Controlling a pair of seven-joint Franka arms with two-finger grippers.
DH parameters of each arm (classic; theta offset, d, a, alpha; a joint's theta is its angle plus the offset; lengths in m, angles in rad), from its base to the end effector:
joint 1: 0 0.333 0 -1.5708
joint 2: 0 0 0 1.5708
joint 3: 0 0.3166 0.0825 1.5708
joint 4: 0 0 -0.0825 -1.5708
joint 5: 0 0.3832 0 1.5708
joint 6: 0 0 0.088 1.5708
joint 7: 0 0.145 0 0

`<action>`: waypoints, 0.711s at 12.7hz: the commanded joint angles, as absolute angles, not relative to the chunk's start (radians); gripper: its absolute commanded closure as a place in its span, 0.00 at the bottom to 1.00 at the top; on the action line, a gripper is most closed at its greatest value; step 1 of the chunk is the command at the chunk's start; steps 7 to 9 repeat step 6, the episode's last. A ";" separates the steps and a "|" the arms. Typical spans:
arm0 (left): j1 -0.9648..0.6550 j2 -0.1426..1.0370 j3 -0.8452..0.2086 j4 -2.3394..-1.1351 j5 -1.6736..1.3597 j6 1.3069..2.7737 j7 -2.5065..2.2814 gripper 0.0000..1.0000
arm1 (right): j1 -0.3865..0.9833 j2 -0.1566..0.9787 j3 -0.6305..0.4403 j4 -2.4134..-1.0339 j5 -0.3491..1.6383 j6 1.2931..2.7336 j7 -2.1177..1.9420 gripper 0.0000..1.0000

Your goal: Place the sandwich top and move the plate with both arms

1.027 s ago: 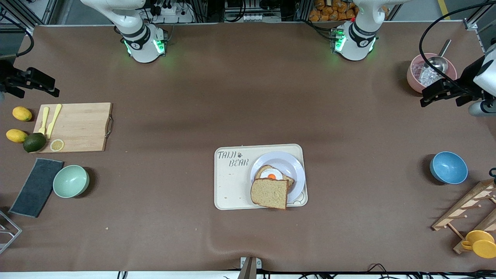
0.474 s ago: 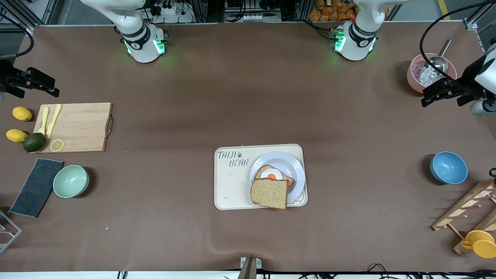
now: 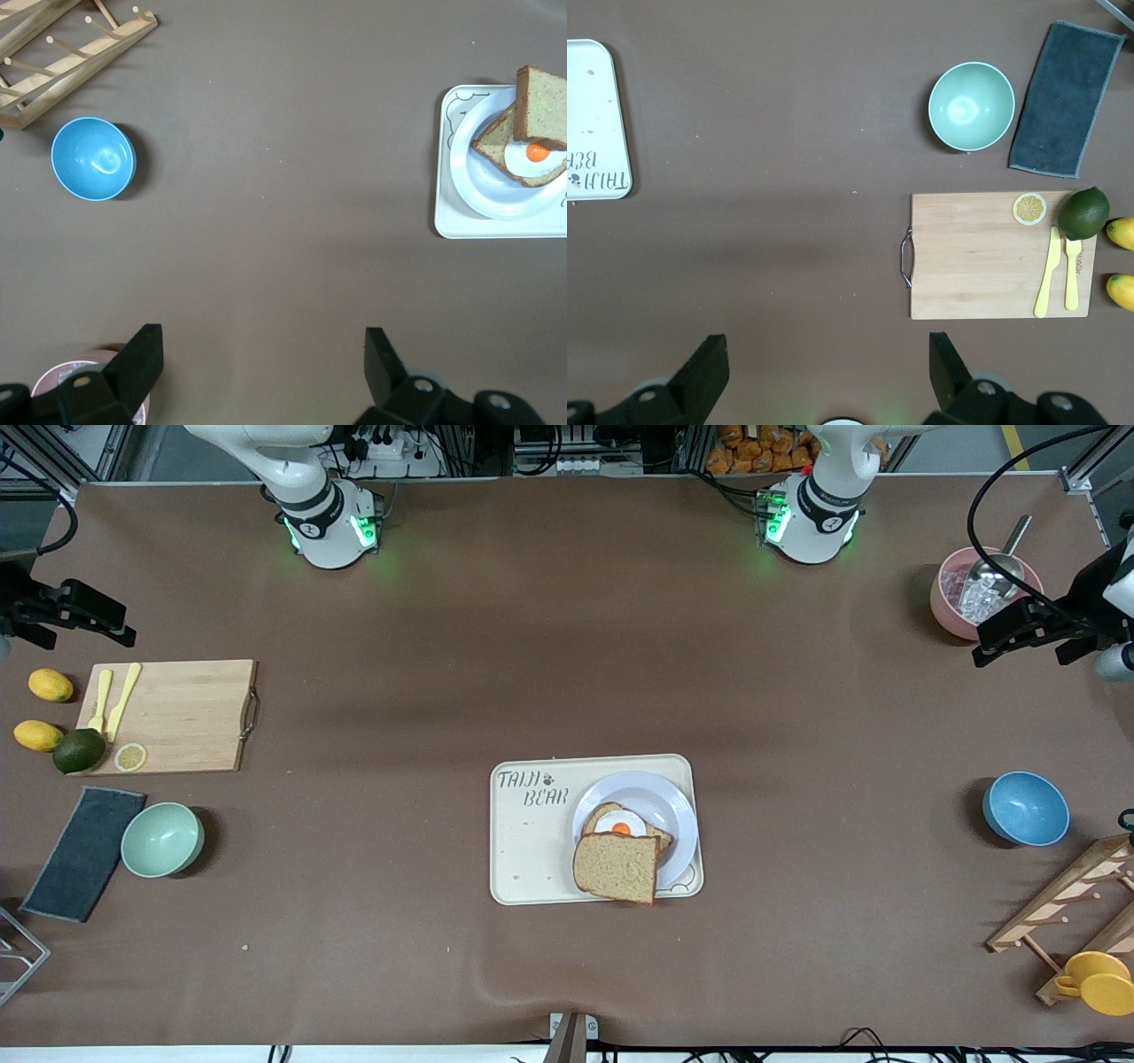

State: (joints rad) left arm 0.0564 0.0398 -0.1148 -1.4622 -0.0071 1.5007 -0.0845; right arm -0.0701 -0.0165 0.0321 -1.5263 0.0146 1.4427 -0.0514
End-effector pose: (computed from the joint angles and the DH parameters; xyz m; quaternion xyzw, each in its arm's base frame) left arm 0.5585 -0.0324 0.6098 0.9999 0.0128 -0.0009 0.0058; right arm 0.5325 -0.0178 0.6061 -0.9994 -0.0074 0.0332 0.0085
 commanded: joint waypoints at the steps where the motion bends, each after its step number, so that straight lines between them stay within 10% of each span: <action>1: 0.052 0.031 -0.110 -1.462 0.012 1.496 -0.104 0.00 | -0.084 -0.012 0.041 -1.513 0.005 1.433 -0.066 0.00; 9: 0.052 0.029 -0.109 -1.460 0.018 1.488 -0.104 0.00 | -0.084 -0.012 0.041 -1.513 0.005 1.433 -0.066 0.00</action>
